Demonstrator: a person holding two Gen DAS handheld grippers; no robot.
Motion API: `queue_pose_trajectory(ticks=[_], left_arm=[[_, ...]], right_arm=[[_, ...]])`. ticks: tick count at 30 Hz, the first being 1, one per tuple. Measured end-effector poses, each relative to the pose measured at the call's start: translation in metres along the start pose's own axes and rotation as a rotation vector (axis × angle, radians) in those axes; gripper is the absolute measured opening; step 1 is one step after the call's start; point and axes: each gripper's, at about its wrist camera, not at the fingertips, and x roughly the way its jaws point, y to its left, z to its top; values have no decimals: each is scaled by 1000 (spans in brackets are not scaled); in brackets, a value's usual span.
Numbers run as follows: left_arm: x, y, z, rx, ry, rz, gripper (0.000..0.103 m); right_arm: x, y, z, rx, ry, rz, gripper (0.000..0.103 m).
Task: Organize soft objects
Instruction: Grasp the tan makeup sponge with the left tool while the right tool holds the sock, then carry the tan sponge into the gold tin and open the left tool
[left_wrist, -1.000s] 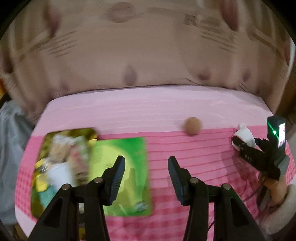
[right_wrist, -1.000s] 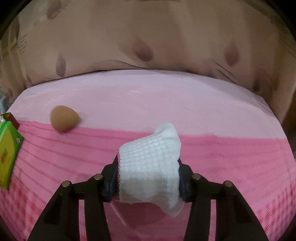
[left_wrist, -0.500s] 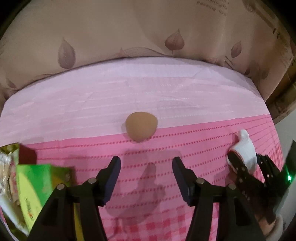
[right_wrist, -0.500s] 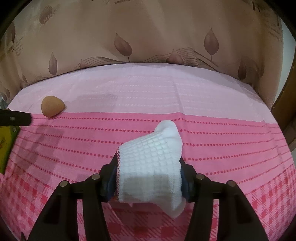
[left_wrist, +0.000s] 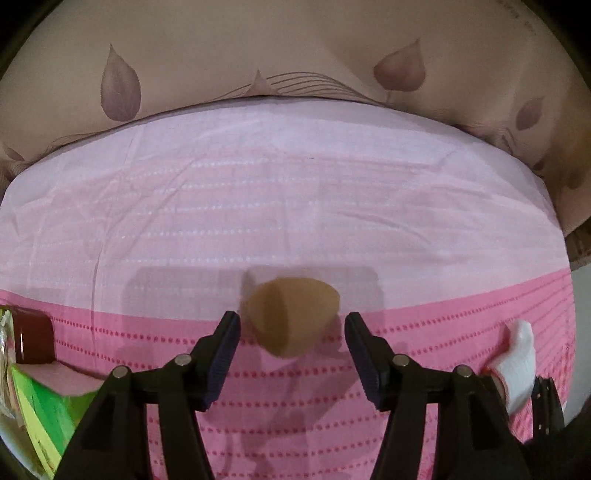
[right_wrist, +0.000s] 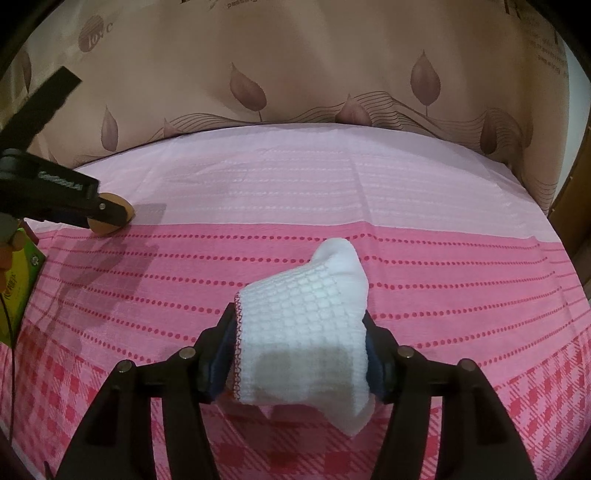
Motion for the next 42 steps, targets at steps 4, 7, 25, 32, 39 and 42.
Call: queue_pose_trajectory(ticks=[4,7,25,32,39,42], left_arm=[[11,-7,12,-2,3,15,60],[15,-10,14,-5,1,20,60],[-14,-15,-18,-26,-54,11,48],[-33,-22,-41,-25,-67,11,48],[-56,-28,-61,-11,-100,5,47],[-67,-27,-70,-11,-111,-9,47]], right_arm=[[2,-1,-1,1,1,5,59],[3,0,-2,1,2,6,59],[3,0,-3,6,3,6,60],[5,1,-3,0,5,-1,60],[5,1,-3,0,6,-2,60],[5,1,-3,-1,6,-1,60]])
